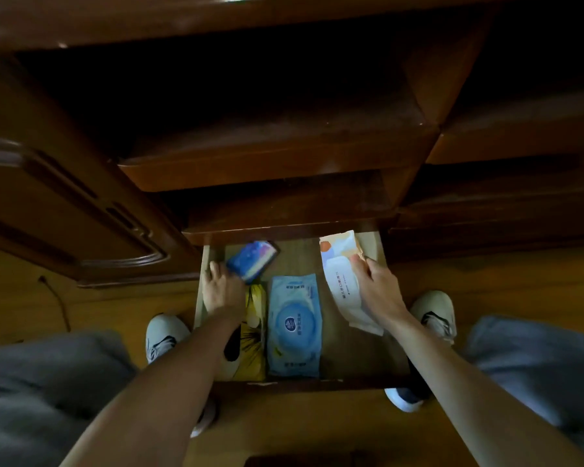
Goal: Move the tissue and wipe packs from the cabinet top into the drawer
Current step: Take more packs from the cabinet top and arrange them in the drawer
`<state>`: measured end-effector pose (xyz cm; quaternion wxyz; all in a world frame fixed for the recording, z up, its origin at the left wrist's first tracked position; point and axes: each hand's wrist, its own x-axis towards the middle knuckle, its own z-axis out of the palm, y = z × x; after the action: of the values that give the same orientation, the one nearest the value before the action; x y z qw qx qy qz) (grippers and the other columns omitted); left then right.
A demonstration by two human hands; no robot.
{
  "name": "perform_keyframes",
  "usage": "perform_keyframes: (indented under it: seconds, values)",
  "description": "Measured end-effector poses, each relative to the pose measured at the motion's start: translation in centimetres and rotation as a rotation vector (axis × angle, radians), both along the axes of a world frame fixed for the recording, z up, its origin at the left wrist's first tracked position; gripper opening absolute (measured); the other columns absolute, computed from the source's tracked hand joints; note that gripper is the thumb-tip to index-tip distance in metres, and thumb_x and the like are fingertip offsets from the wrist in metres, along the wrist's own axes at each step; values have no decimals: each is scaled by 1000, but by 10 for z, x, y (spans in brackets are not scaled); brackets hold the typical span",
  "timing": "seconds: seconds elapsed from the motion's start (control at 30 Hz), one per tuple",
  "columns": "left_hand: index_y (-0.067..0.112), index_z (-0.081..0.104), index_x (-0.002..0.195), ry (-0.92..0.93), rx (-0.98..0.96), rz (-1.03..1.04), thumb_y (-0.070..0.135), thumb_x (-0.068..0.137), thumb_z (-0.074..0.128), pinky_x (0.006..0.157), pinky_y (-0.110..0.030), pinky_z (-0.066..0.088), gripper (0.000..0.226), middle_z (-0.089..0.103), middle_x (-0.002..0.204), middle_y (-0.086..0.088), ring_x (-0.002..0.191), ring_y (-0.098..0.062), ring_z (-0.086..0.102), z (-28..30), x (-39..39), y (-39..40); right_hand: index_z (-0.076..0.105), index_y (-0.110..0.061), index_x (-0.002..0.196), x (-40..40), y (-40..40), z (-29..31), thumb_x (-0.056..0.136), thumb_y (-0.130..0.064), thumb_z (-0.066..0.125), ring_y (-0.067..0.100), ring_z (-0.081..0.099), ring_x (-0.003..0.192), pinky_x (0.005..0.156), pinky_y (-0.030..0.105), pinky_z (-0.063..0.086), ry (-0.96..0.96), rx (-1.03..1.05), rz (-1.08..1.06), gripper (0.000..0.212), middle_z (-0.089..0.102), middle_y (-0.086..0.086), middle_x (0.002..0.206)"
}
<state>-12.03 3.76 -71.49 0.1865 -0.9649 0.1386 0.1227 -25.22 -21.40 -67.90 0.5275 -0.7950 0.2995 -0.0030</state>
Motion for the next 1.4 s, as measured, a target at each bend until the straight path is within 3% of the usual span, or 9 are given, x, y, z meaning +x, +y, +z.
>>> perform_keyframes:
  seconds: [0.13,0.33,0.53,0.63,0.73,0.87,0.97,1.07,1.4]
  values:
    - [6,22,155,22,-124,21,38,99,38,119,-45,18,67,13,164,-18,149,-34,14,-15,10,5,56,-11,76,8,14,-3,106,-47,45,28,48,52,50,35,32,-5,45,32,48,53,8,60]
    - [18,56,134,174,-218,-5,29,103,40,103,-44,40,37,53,138,-11,128,-32,47,-31,31,-14,56,-7,83,11,30,-13,107,-41,44,26,58,56,55,39,40,63,108,91,43,61,18,67]
    - [29,49,141,357,-309,34,29,101,46,108,-50,36,40,29,152,-14,137,-39,32,-38,54,-10,61,-12,90,19,31,-23,105,-50,45,12,72,65,62,33,58,132,79,67,44,71,7,79]
    - [19,55,132,461,-272,93,49,105,19,108,-47,29,54,47,143,-16,132,-33,39,-39,56,-14,61,-13,88,24,35,-27,105,-49,44,8,69,62,57,25,54,133,34,72,43,70,4,76]
    - [25,63,121,323,-177,56,54,102,5,104,-46,25,67,68,116,-10,119,-27,52,-41,52,-18,60,-13,85,26,38,-34,106,-48,42,11,61,55,54,26,46,128,-47,116,45,66,7,71]
    - [14,72,100,226,-199,38,52,103,14,108,-42,25,69,65,125,-14,125,-28,50,-41,43,-6,59,-14,96,33,38,-43,106,-40,48,10,59,58,57,27,47,141,28,110,30,65,8,75]
    - [10,67,119,49,-341,-3,46,102,29,117,-49,22,55,48,145,-19,136,-37,39,-36,22,9,45,-35,136,36,49,-51,102,-42,56,3,64,84,70,24,48,270,223,45,36,67,-6,101]
    - [11,66,121,-48,-447,-45,40,98,39,115,-48,28,45,52,141,-16,132,-33,45,-34,-4,18,36,-15,152,29,65,-72,101,-39,59,27,62,121,97,42,51,395,-18,77,61,61,10,138]
    - [26,60,134,124,-447,-369,43,100,40,120,-48,22,42,24,162,-6,150,-26,19,-44,-57,33,38,-21,147,18,97,-89,87,-25,76,25,64,118,98,44,54,537,67,222,72,64,6,131]
